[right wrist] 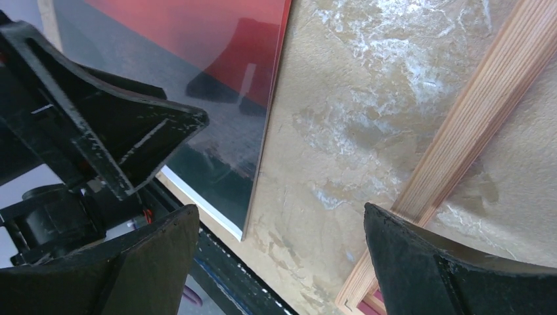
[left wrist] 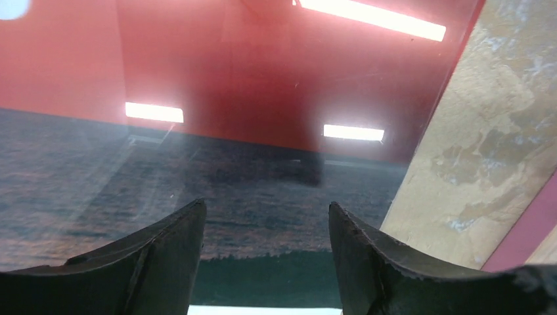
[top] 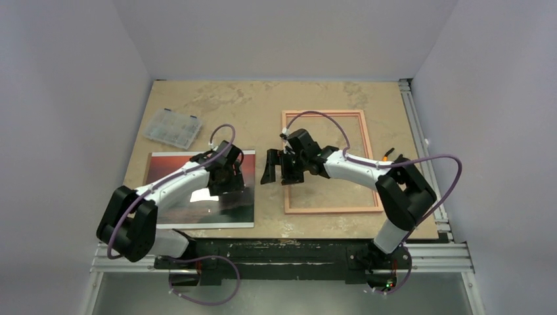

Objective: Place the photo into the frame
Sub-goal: Pick up the photo frame item at the center of the board.

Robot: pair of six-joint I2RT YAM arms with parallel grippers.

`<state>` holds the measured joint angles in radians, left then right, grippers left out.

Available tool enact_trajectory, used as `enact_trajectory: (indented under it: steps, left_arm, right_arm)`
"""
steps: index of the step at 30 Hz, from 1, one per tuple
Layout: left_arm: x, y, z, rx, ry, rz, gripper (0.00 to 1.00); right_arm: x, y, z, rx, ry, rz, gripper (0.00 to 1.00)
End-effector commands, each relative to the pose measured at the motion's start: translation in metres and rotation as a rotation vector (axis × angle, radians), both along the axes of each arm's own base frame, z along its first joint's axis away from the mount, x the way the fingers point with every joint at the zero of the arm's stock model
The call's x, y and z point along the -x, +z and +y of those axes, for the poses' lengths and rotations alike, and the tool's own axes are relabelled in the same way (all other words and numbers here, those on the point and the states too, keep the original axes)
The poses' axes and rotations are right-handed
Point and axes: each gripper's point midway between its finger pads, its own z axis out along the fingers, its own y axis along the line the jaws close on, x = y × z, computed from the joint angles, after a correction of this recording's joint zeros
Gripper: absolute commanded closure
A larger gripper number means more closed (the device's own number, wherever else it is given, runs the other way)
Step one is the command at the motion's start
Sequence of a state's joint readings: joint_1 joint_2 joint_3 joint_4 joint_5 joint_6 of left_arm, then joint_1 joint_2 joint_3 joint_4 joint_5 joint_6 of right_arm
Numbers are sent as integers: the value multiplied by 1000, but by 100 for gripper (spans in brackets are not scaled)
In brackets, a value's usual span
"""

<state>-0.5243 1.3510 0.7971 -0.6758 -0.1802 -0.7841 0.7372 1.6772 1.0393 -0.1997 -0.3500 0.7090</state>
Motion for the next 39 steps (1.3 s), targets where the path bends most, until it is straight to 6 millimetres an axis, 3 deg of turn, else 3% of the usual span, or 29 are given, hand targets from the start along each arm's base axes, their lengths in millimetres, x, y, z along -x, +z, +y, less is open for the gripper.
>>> enact_trajectory:
  steps: [1,8,16,22,28,35,39]
  left_arm:
    - [-8,-16,-18,91,-11,22,36]
    - [2,-36,-33,162,-38,99,46]
    - [12,-42,-52,293,-47,113,57]
    - [14,-42,-57,308,-52,118,59]
    - [13,-24,-48,283,-41,65,59]
    - [18,19,-14,173,-19,-58,57]
    - [30,21,2,121,-16,-49,58]
  right_arm:
    - [-15,18,15,-61,-32,-37,6]
    - [-15,13,17,-70,-36,-20,6]
    - [-12,15,25,-129,-36,4,8]
    - [-12,6,28,-129,-38,25,10]
    - [-15,-3,27,-98,-50,33,12]
    - [-22,-6,20,-37,-66,6,13]
    - [-24,-9,21,1,-65,-3,13]
